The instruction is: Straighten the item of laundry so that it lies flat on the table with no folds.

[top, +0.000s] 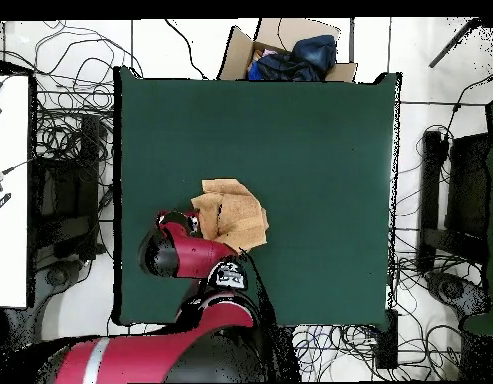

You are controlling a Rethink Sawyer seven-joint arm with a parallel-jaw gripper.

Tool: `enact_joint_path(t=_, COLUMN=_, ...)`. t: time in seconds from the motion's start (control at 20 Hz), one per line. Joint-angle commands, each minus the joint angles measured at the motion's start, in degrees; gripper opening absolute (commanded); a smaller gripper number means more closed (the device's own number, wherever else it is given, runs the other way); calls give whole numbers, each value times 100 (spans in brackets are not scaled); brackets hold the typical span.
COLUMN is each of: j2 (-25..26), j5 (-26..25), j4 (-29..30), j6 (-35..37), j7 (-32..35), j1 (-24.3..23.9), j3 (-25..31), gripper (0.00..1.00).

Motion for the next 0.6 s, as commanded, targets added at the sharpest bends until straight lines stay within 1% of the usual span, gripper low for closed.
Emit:
enact_joint_path(t=0.05, j2=270, j5=338, j4=-503, j6=413, j7=775, j1=122, j3=-609, gripper=100)
enact_joint_path(t=0.3, j2=292, j5=152, j4=-494, j6=-59, j7=1020, j1=-45, j3=-363, gripper=100)
enact_joint_path(t=0.6, j2=376, j5=220, j4=-562, j6=-560, j7=1087, j1=105, j3=-539, gripper=100)
